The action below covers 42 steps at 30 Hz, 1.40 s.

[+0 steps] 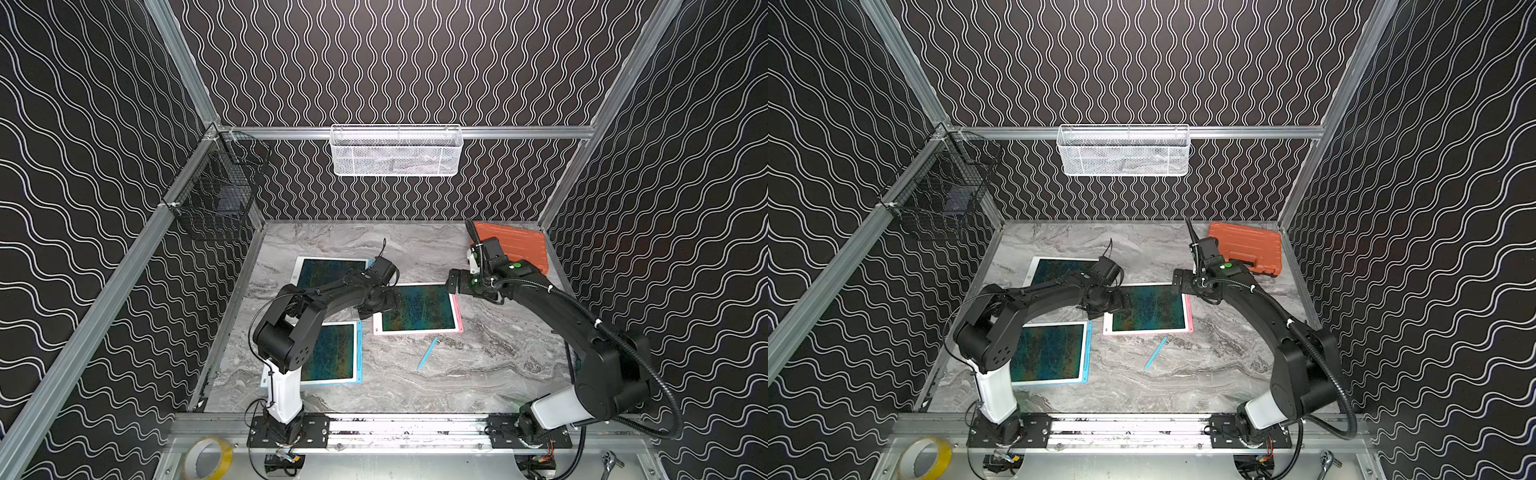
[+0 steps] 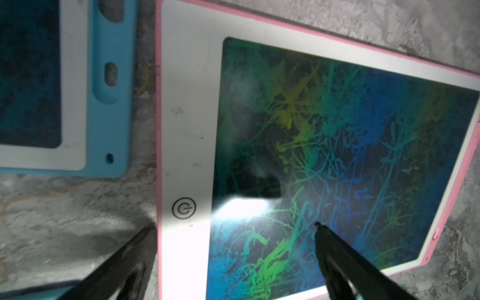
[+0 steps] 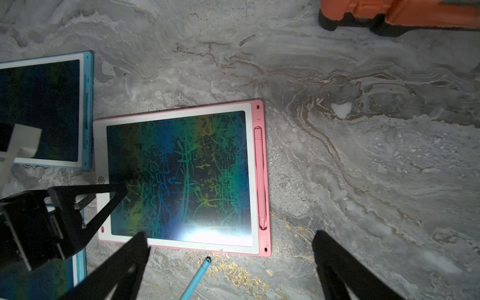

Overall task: Place the stylus back onto the writing tablet
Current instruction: Move the writing tablet to the center of the board.

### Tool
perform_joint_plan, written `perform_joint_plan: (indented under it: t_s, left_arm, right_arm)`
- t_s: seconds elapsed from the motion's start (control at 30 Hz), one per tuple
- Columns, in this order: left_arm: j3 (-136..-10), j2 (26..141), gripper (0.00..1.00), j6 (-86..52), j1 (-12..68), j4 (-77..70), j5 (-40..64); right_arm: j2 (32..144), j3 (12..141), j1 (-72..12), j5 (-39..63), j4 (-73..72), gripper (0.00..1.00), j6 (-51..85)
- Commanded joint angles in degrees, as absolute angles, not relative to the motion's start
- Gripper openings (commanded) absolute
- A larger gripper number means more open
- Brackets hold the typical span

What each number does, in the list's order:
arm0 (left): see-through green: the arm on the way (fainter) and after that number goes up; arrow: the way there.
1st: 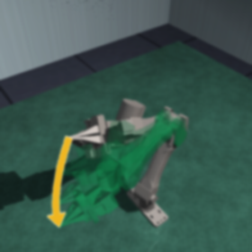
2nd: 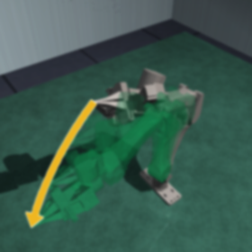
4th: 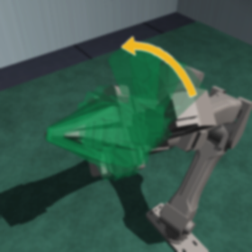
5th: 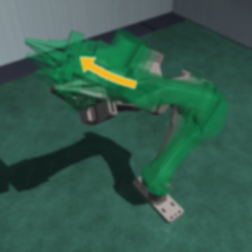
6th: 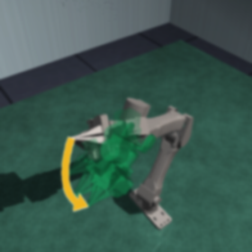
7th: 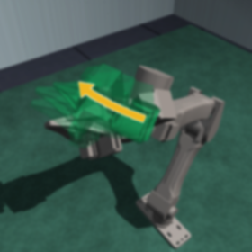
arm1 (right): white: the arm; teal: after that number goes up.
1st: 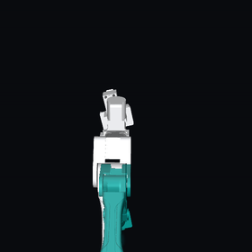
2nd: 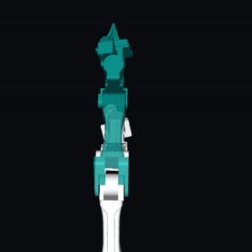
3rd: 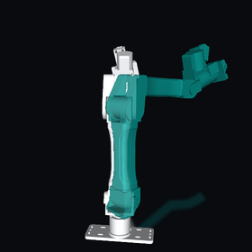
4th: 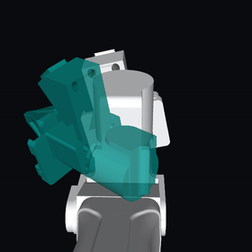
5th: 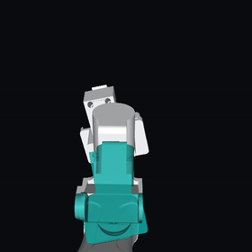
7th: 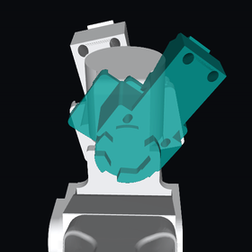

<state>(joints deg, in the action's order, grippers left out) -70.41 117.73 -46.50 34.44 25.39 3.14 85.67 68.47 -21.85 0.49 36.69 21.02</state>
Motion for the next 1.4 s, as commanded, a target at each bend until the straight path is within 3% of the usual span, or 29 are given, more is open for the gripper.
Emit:
perform_joint_plan:
  t_s: [0.0,0.6,0.93,1.13,1.37]
  left_arm:
    - [-68.58,117.69,0.98,-46.87,34.17,22.57,4.24]
    - [-67.82,118.06,0.98,-41.99,32.12,20.57,6.44]
    - [-74.55,124.57,0.95,-41.98,34.62,21.42,6.35]
    - [-75.52,124.97,0.94,-43.23,35.85,20.61,8.14]
    - [-80.97,128.31,0.94,-45.69,40.69,20.92,9.27]
  right_arm:
    - [84.64,68.23,-21.98,0.18,36.32,1.0,20.75]
    - [81.78,68.57,-21.75,-3.15,36.38,1.0,19.08]
    - [85.34,74.81,-21.05,-2.89,35.74,1.0,18.54]
    - [82.99,75.61,-19.88,-8.22,36.39,1.0,15.47]
    - [80.99,74.45,-17.65,-7.6,36.29,1.0,15.51]
